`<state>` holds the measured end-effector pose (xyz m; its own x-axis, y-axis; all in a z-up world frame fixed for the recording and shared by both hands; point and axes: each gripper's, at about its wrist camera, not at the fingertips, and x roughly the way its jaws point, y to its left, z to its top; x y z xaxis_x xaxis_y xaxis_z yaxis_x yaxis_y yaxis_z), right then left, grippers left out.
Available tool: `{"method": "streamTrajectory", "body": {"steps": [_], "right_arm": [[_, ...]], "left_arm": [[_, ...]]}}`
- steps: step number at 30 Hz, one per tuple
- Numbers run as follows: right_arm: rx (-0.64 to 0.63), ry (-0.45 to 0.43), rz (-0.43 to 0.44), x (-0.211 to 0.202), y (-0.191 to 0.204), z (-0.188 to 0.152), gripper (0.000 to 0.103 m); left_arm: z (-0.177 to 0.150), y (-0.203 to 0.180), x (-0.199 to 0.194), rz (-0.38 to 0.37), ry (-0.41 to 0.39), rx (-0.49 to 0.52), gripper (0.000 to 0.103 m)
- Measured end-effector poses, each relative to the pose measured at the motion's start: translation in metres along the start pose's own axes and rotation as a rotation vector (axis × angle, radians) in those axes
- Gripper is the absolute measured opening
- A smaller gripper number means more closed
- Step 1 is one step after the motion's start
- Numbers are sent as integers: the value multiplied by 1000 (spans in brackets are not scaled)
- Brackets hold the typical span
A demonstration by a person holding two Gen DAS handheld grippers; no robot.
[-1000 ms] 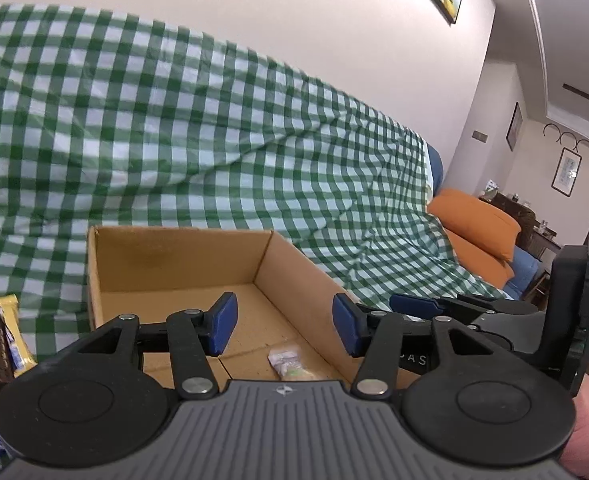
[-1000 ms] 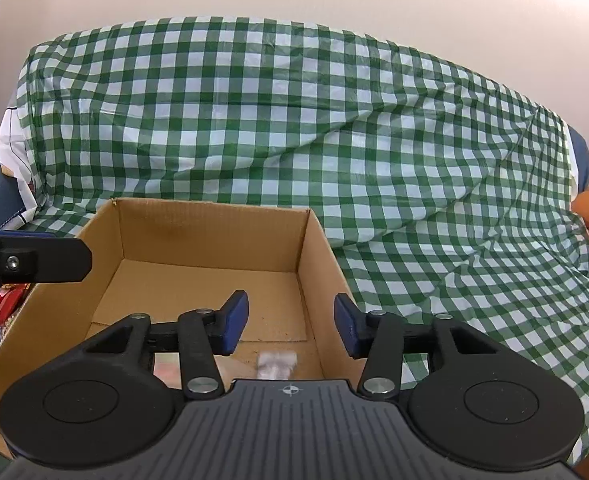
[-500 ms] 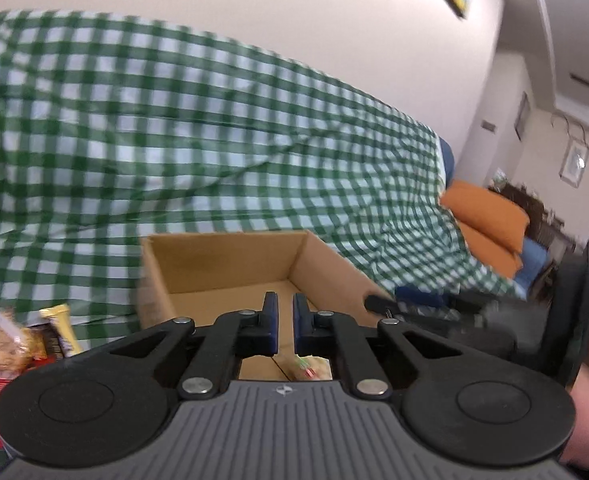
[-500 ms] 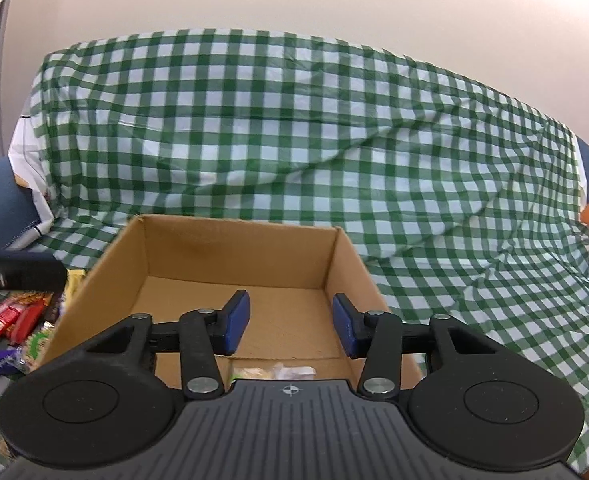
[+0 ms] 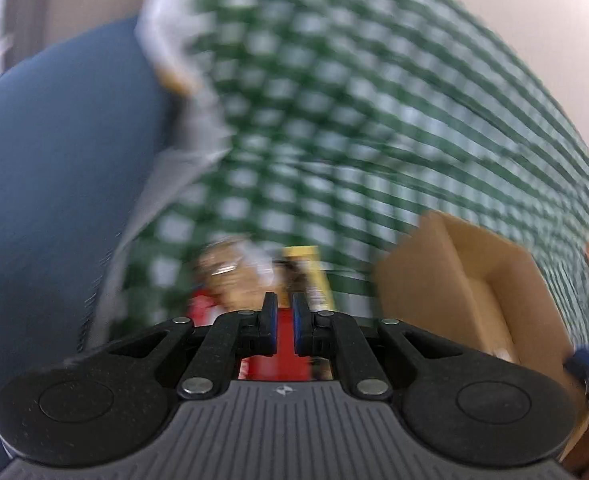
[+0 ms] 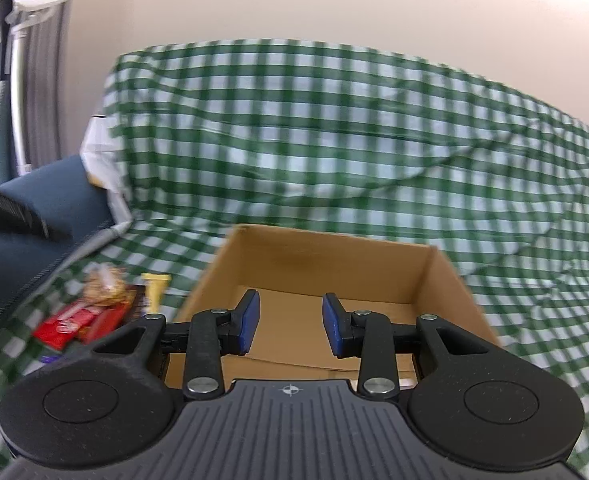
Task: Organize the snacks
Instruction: 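Move both tools back from the box to the snack pile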
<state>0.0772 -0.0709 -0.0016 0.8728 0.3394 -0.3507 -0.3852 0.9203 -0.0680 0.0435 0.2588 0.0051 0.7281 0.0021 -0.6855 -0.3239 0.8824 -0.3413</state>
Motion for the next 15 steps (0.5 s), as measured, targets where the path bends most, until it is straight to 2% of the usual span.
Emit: {"method": "streamTrajectory", "body": {"steps": [3, 9, 15], "right_arm": [[3, 6, 62, 4, 20, 4, 36], [-14, 26, 188, 17, 80, 4, 36], [-154, 83, 173, 40, 138, -16, 36]], "left_arm": [[4, 21, 5, 16, 29, -89, 7], [2, 32, 15, 82, 74, -108, 8], [-4, 24, 26, 109, 106, -72, 12]]}}
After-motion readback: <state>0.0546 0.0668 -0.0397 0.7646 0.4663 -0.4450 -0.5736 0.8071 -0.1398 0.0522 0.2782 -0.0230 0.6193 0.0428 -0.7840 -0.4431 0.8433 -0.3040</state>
